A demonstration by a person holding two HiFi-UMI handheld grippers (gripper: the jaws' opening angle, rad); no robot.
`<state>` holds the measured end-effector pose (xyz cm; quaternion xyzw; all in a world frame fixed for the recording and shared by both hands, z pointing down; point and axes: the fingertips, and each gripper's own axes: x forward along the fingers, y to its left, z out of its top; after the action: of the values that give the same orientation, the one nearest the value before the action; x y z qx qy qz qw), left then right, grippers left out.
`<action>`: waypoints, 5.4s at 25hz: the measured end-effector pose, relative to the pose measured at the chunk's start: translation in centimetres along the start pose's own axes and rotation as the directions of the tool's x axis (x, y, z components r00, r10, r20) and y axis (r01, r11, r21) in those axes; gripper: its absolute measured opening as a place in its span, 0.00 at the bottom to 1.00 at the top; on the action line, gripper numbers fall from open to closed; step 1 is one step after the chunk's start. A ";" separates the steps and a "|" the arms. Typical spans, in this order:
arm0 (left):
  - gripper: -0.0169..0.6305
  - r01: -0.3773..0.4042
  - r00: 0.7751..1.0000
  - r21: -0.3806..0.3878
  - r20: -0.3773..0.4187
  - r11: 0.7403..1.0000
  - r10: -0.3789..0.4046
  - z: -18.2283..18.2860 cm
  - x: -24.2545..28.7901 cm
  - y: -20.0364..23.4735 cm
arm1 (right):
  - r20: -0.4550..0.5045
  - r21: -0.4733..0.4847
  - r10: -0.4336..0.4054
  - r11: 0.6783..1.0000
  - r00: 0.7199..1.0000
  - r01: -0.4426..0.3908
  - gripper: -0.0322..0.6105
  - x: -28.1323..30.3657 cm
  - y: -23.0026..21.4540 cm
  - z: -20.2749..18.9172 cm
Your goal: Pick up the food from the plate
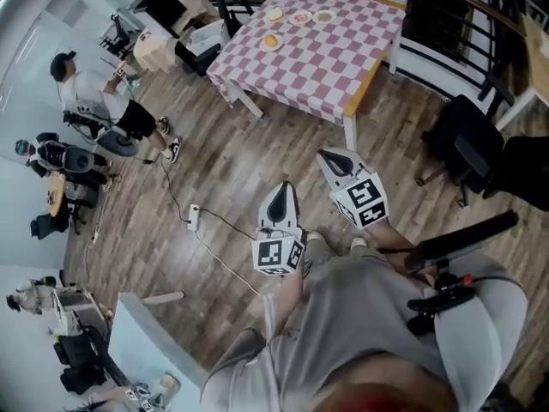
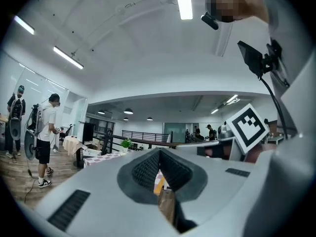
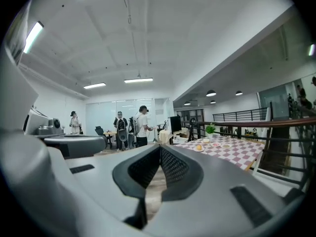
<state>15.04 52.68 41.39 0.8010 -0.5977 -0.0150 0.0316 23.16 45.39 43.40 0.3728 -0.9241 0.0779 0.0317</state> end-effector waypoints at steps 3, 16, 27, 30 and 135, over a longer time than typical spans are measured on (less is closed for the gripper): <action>0.04 0.005 1.000 -0.003 0.016 1.000 -0.005 0.2 1.3 0.4 | 0.003 0.016 0.030 0.999 1.000 -0.030 0.07 1.3 0.1 0.2; 0.04 0.089 0.995 -0.023 0.042 0.996 -0.088 0.3 8.1 1.8 | -0.043 -0.012 -0.054 0.998 0.998 0.054 0.07 3.8 -3.8 0.5; 0.04 0.166 0.983 -0.002 0.085 0.986 -0.166 1.6 14.7 9.8 | -0.069 -0.083 -0.067 0.995 0.995 0.061 0.07 14.2 -5.2 2.2; 0.04 0.191 0.977 0.019 0.094 0.981 -0.192 2.6 16.4 13.5 | -0.066 -0.103 -0.059 0.993 0.996 0.053 0.07 18.7 -4.6 3.5; 0.04 0.150 0.988 0.040 0.037 0.988 -0.152 5.1 56.1 47.8 | -0.277 -0.027 -0.118 0.993 0.954 0.115 0.41 68.5 -31.8 5.8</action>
<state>-14.95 -14.78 40.35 0.8439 -0.5360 -0.0226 0.0037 -4.14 -25.04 49.51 0.4117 -0.8874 0.1225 0.1677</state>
